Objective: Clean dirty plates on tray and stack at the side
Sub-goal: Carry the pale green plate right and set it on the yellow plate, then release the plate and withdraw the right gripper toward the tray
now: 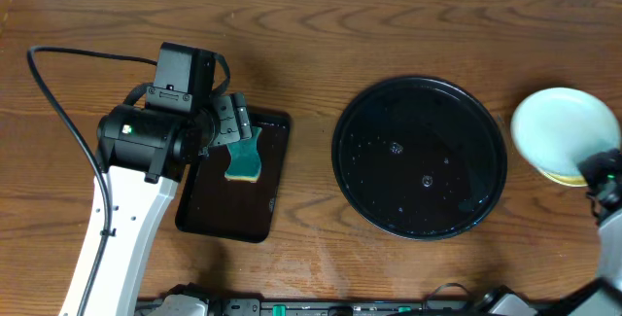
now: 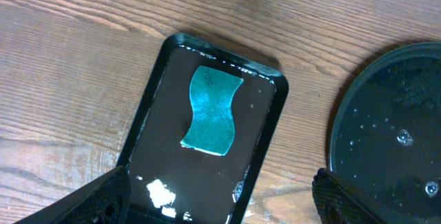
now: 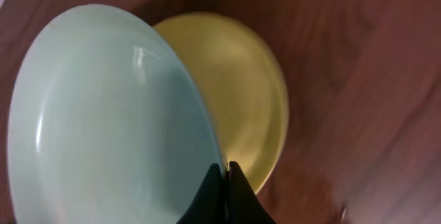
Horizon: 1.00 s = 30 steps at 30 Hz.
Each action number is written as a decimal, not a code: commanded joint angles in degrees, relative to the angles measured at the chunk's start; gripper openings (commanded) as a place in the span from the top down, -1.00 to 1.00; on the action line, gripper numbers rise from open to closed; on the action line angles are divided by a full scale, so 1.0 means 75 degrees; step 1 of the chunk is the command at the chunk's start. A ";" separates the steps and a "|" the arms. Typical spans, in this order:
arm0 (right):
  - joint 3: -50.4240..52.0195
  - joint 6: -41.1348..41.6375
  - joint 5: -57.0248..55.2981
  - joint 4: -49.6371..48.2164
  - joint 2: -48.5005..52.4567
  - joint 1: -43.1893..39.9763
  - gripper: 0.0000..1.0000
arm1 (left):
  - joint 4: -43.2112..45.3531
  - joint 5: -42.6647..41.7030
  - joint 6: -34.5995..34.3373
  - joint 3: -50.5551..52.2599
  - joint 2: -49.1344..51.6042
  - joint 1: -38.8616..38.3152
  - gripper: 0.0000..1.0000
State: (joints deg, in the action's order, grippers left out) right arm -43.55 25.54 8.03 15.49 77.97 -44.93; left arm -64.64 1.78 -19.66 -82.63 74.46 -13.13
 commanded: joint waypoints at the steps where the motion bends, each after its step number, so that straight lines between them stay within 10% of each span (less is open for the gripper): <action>1: -0.0093 0.0708 0.0221 -0.0571 0.0708 -0.0382 0.98 | -0.0029 0.0023 -0.0038 -0.0006 -0.0047 0.0041 -0.69; 5: -0.0093 0.0711 0.0385 -0.0781 0.1314 -0.0428 0.96 | -0.0029 0.0023 -0.0038 -0.0006 -0.0047 0.0041 -0.70; 8: -0.0093 0.0044 0.0962 -0.0816 0.1370 -0.0248 0.52 | -0.0029 0.0023 -0.0038 -0.0006 -0.0047 0.0041 -0.69; 19: -0.0224 -0.0032 0.4762 -0.0685 -0.1145 0.2063 0.49 | -0.0029 0.0023 -0.0038 -0.0006 -0.0047 0.0041 -0.70; 22: -0.0224 -0.0886 0.4683 -0.0131 -0.2139 0.3436 0.06 | -0.0029 0.0023 -0.0041 -0.0006 -0.0047 0.0041 -0.70; 24: -0.0224 -0.1035 0.4188 0.0332 -0.2710 0.4331 -0.99 | -0.0029 0.0023 -0.0038 -0.0006 -0.0047 0.0041 -0.70; 30: -0.0224 -0.1037 0.3331 0.1172 -0.3754 0.6359 -0.99 | -0.0029 0.0023 -0.0038 -0.0006 -0.0047 0.0041 -0.70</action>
State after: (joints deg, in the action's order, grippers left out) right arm -44.91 19.66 35.94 23.66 51.62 -1.65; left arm -64.64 1.69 -19.64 -82.63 74.46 -13.13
